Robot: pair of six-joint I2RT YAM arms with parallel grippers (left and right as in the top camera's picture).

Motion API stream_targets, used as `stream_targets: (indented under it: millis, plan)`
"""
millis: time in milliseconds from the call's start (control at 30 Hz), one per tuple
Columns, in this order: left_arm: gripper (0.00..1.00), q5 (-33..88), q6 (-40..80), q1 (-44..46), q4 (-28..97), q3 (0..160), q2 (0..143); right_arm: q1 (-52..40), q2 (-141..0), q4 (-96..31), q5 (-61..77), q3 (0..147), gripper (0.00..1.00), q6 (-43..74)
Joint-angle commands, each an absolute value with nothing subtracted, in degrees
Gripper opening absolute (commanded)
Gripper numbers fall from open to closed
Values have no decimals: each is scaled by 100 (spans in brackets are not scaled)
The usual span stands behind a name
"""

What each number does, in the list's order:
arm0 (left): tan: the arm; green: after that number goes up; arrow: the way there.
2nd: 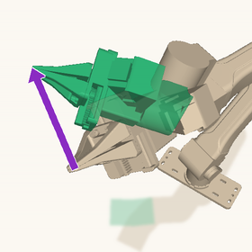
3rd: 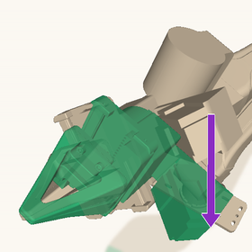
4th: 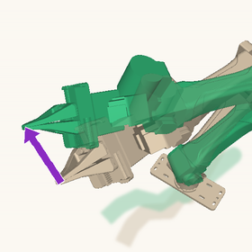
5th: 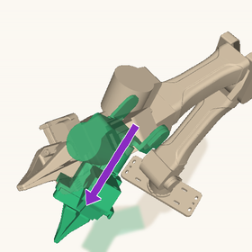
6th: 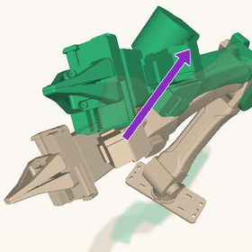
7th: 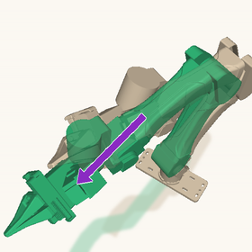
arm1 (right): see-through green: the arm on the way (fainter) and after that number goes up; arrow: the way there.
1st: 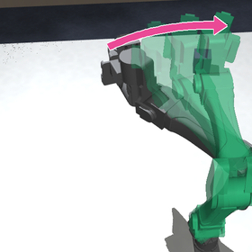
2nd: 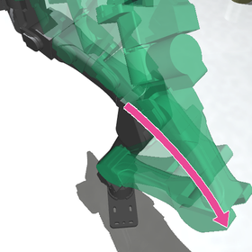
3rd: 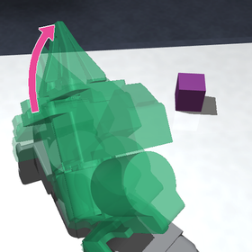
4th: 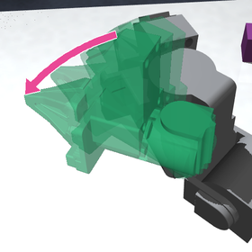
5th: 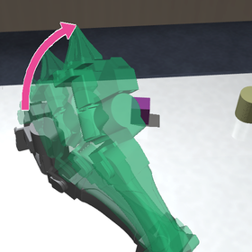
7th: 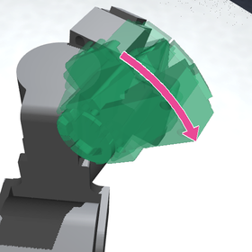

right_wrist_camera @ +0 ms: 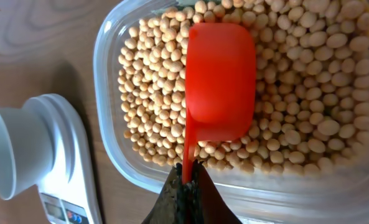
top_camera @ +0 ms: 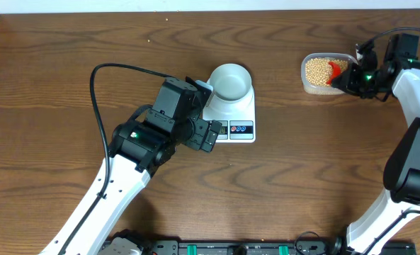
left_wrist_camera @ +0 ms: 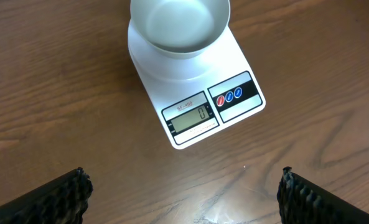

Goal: Scoop item into bowl and weigh 50g on scale
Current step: 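Scoop soybeans and lift the red scoop out of the tub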

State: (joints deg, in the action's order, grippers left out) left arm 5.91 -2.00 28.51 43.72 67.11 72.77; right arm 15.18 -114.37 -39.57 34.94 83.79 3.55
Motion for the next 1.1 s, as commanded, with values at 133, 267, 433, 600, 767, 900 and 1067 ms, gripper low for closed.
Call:
stream_targets:
  millis: [133, 267, 433, 600, 767, 900, 1067]
  plan:
    - [98, 642, -279, 2836, 4410, 6692, 7319, 1789, -11546, -3588, 4541, 7926, 1, 880]
    - [98, 642, -279, 2836, 4410, 6692, 7319, 1953, -11546, -3428, 4871, 7815, 1, 1039]
    - [98, 642, -279, 2836, 4410, 6692, 7319, 2115, -11546, -3291, 5426, 7758, 1, 1072]
    - [97, 642, -279, 2836, 4410, 6692, 7319, 2178, -11546, -3227, 5743, 7756, 1, 1072]
    - [98, 642, -279, 2836, 4410, 6692, 7319, 2217, -11546, -3096, 6128, 7756, 1, 1079]
    - [98, 642, -279, 2836, 4410, 6692, 7319, 2338, -11546, -3039, 6193, 7756, 1, 1223]
    - [98, 642, -279, 2836, 4410, 6692, 7319, 2561, -11546, -3061, 6534, 7756, 1, 1216]
